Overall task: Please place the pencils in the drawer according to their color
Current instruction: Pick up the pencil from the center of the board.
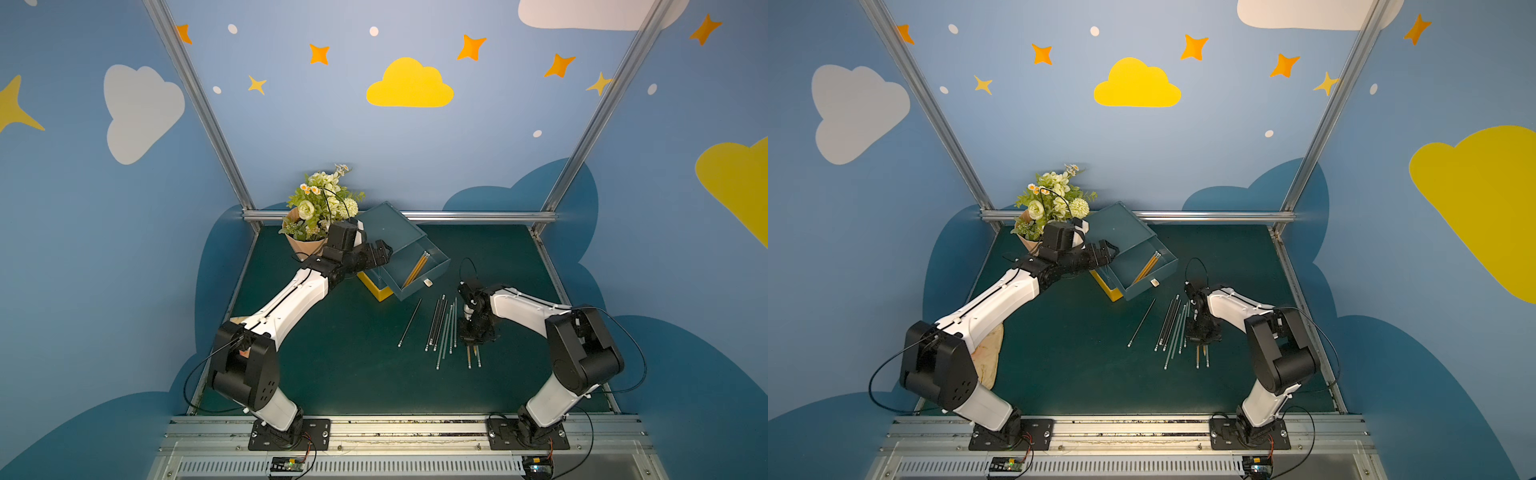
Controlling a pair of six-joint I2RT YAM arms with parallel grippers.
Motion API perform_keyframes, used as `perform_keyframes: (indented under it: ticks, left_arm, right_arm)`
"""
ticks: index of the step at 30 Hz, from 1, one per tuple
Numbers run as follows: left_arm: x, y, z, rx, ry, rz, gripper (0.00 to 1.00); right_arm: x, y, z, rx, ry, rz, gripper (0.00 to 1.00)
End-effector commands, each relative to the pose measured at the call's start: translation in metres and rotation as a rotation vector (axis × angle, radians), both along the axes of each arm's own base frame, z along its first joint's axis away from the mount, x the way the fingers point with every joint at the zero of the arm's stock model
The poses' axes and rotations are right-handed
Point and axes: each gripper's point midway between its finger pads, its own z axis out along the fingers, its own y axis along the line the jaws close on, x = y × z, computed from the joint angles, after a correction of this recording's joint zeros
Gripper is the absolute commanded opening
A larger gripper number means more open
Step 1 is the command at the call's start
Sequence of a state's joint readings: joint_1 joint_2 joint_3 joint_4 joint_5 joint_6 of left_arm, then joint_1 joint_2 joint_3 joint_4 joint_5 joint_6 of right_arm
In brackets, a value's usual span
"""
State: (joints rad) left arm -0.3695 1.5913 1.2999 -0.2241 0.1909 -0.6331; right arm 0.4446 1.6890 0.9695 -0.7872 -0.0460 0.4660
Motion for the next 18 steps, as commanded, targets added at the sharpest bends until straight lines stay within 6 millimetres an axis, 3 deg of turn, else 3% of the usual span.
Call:
perform_keyframes:
  ticks: [1, 6, 18]
  left_arm:
    - [0.001, -0.004, 0.001, -0.003, 0.002, -0.013, 1.0]
    - [0.001, -0.003, 0.002, -0.002, -0.003, -0.013, 1.0]
    - [0.001, -0.003, 0.002, -0.002, -0.003, -0.013, 1.0]
  right_arm:
    - [0.002, 0.004, 0.007, 0.021, -0.01, 0.0, 0.0]
    - [0.005, 0.01, 0.038, 0.073, -0.064, -0.012, 0.0]
    - [0.023, 0.016, 0.151, 0.225, -0.288, -0.07, 0.0]
